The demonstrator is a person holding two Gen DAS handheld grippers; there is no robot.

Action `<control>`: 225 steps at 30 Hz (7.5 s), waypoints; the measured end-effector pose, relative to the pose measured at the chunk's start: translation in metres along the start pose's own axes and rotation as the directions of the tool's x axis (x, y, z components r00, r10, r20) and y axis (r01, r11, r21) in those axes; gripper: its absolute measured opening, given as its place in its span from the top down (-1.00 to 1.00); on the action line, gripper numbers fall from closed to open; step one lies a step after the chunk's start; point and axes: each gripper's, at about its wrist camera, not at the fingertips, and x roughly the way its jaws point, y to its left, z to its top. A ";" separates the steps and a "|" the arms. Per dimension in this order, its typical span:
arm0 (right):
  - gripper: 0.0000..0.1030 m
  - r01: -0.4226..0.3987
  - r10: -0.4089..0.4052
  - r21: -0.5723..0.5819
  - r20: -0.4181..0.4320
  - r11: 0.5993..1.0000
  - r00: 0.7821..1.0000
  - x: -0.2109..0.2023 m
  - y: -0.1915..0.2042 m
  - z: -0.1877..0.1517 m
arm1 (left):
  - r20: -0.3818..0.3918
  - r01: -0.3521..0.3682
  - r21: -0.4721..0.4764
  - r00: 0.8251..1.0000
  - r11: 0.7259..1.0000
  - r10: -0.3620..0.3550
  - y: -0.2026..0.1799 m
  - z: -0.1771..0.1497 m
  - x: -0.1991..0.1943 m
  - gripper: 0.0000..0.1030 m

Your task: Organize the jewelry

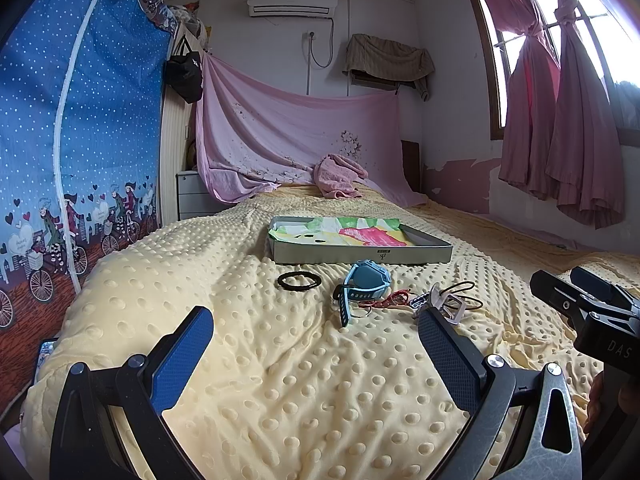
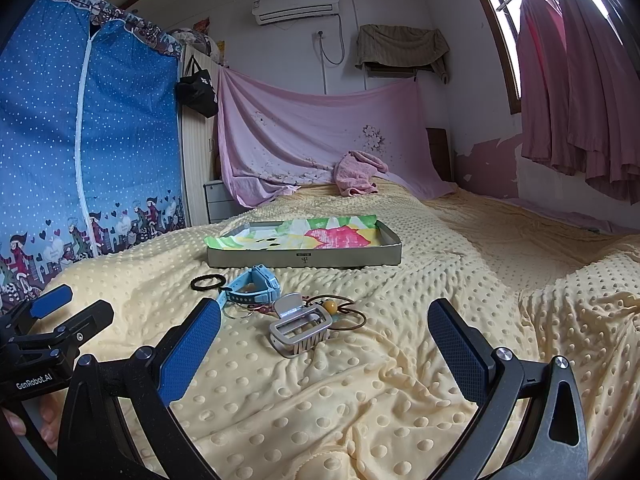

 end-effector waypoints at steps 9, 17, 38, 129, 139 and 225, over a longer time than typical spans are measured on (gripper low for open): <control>-0.98 0.000 0.000 0.000 0.001 1.000 1.000 0.000 0.000 0.000 | 0.001 0.002 0.000 1.000 1.000 -0.002 0.004 -0.001 -0.002 -1.00; -0.98 0.006 -0.006 0.004 0.002 1.000 1.000 0.002 -0.003 0.000 | 0.002 0.003 0.000 1.000 1.000 -0.003 0.005 -0.001 -0.002 -1.00; -0.98 0.014 -0.014 -0.003 -0.045 1.000 0.999 0.016 -0.006 0.005 | -0.058 0.016 -0.015 0.998 1.000 -0.017 0.014 0.012 0.020 -1.00; -0.12 -0.287 0.310 0.127 -0.234 0.950 0.922 0.192 -0.004 0.057 | -0.132 0.291 -0.160 0.941 0.943 -0.313 0.011 0.124 0.173 0.94; -0.12 -0.235 0.277 0.186 -0.246 0.954 0.929 0.302 0.001 0.081 | -0.097 0.221 -0.241 0.963 0.945 -0.250 0.024 0.138 0.262 0.93; -0.81 -0.068 0.067 -0.023 -0.045 0.997 0.997 0.081 -0.004 0.037 | -0.033 0.094 -0.117 0.995 0.989 -0.098 0.029 0.032 0.078 -0.99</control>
